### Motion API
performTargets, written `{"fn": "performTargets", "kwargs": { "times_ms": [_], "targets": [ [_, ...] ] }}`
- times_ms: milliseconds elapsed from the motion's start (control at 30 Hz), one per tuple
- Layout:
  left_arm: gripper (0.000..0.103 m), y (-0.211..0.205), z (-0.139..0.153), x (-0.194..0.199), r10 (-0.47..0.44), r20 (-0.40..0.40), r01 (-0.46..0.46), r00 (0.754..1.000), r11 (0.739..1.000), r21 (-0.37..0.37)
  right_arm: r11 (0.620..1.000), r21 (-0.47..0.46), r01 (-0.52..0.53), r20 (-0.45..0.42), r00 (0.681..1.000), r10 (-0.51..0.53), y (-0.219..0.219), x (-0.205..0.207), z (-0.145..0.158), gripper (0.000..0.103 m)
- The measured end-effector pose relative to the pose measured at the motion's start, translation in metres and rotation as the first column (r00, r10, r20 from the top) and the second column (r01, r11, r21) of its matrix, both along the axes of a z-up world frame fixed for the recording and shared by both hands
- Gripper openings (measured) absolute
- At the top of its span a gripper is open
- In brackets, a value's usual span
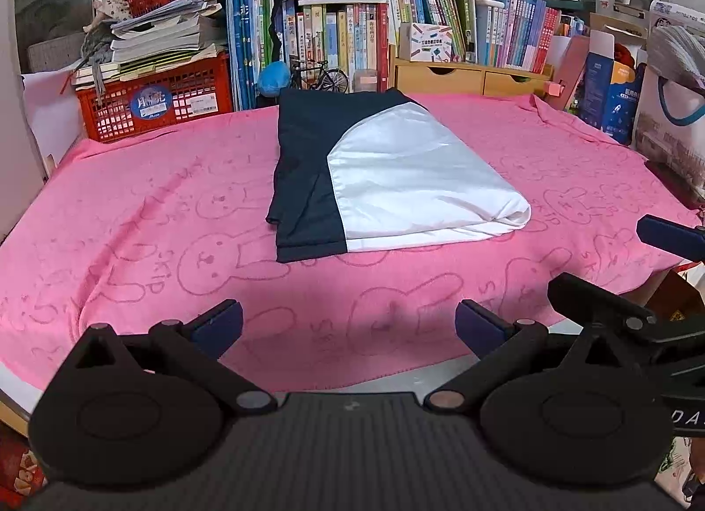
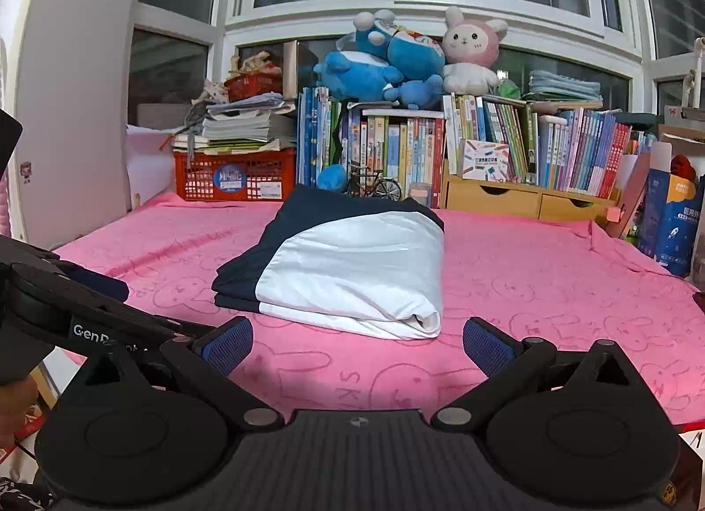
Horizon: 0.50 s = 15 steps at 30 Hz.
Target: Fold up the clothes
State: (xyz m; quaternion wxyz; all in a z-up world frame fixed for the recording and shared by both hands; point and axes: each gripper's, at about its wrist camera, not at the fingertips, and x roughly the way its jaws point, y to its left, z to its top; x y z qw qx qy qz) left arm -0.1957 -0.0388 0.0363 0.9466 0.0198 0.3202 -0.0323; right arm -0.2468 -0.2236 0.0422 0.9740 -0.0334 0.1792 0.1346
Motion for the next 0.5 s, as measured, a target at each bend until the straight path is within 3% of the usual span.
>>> {"fn": "performTargets", "kwargs": {
  "times_ms": [500],
  "targets": [
    [0.103, -0.0003, 0.0008, 0.0018, 0.011, -0.001, -0.011, 1.0, 1.0, -0.008, 1.0, -0.003, 0.009, 0.002, 1.0, -0.009, 0.0016, 0.0005, -0.0018, 0.103]
  ]
}}
